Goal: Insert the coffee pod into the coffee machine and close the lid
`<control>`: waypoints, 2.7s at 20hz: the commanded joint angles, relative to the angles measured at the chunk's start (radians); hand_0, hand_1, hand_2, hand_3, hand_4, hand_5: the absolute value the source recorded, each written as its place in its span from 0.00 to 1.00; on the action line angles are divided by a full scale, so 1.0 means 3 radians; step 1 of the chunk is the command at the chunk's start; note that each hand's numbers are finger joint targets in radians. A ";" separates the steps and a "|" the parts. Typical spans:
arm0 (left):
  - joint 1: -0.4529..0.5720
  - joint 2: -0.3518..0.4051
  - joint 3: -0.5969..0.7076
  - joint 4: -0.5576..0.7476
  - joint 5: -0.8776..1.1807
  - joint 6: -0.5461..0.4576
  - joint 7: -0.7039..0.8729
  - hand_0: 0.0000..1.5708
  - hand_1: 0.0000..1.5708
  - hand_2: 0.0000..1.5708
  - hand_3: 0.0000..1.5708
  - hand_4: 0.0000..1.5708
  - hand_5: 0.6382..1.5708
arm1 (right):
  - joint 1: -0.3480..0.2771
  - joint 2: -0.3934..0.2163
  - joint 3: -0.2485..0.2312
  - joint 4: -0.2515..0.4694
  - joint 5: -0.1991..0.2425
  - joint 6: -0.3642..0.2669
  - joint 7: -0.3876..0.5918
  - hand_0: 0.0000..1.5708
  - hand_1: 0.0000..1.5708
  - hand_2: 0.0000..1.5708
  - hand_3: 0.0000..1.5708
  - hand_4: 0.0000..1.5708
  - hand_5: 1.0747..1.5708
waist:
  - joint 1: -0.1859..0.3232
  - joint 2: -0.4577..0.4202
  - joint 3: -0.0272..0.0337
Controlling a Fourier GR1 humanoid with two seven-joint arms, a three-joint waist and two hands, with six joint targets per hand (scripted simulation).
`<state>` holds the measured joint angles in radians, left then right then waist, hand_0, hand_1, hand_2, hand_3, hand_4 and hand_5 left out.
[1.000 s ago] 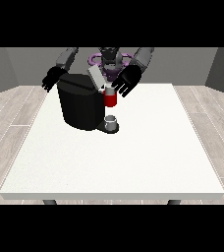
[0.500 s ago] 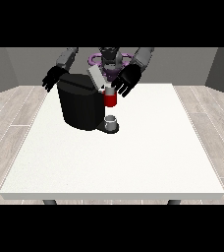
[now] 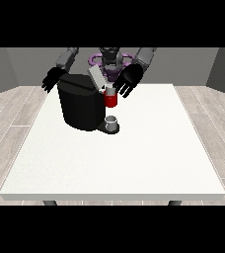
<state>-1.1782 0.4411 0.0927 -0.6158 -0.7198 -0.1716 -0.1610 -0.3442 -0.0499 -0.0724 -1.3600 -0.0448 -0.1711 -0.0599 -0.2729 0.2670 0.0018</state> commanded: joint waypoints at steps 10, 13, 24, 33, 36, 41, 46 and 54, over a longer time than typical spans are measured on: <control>0.0169 -0.0042 -0.0112 -0.0008 -0.0151 -0.0085 -0.0076 0.00 0.00 0.00 0.00 0.00 1.00 | 0.0136 0.0052 0.0024 0.0033 0.0045 -0.0085 0.0000 0.00 0.00 0.00 0.00 0.24 1.00 | 0.0073 -0.0169 -0.0006; 0.0094 -0.0001 -0.0111 -0.0009 -0.0160 -0.0224 -0.0014 0.00 0.00 0.00 0.00 0.00 1.00 | 0.0167 0.0093 0.0028 0.0107 0.0073 -0.0123 -0.0125 0.00 0.00 0.00 0.00 0.26 1.00 | 0.0092 -0.0191 -0.0005; 0.0533 -0.0259 0.0071 -0.0136 0.0089 -0.0202 -0.0055 0.00 0.00 0.00 0.00 0.00 1.00 | 0.0499 0.0029 -0.0033 0.0051 -0.0076 0.0042 -0.0137 0.00 0.00 0.00 0.00 0.27 1.00 | 0.0304 -0.0672 -0.0006; 0.1268 -0.0917 0.0830 -0.0111 0.1106 -0.0222 -0.0258 0.00 0.00 0.00 0.00 0.00 1.00 | 0.0958 -0.0116 0.0051 -0.0022 0.0037 0.0163 -0.0123 0.00 0.00 0.00 0.00 0.23 1.00 | 0.0715 -0.1441 -0.0010; 0.1479 -0.0953 0.0908 -0.0117 0.1202 -0.0181 -0.0303 0.00 0.00 0.00 0.00 0.00 1.00 | 0.0796 -0.0148 0.0134 -0.0273 -0.0063 0.0292 0.0217 0.00 0.00 0.00 0.00 0.24 1.00 | 0.0745 -0.1595 -0.0011; 0.1814 -0.1094 0.0927 -0.0214 0.1387 -0.0372 -0.0374 0.00 0.00 0.00 0.00 0.14 1.00 | 0.0606 -0.0451 -0.0031 -0.0316 -0.0136 0.0462 0.0317 0.00 0.00 0.00 0.00 0.00 1.00 | 0.1077 -0.1740 -0.0008; 0.1953 -0.1286 0.0871 -0.0415 0.1513 -0.0340 -0.0384 0.00 0.00 0.00 0.00 0.00 1.00 | 0.0523 -0.0224 0.0200 -0.0397 -0.0033 0.0433 0.0158 0.00 0.00 0.00 0.00 0.00 1.00 | 0.1136 -0.1552 -0.0006; 0.2343 -0.1448 0.0770 -0.0903 0.1777 -0.0490 -0.0237 0.00 0.00 0.00 0.00 0.00 1.00 | 0.0256 -0.0478 0.0119 -0.0231 0.0021 0.0612 0.0371 0.00 0.00 0.00 0.00 0.14 1.00 | 0.1421 -0.1545 -0.0006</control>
<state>-0.5566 0.0438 0.3553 -0.8176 -0.2031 -0.3148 -0.2152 -0.2389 -0.1869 -0.0430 -1.4444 -0.0586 0.0099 0.0337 0.1248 -0.2041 0.0001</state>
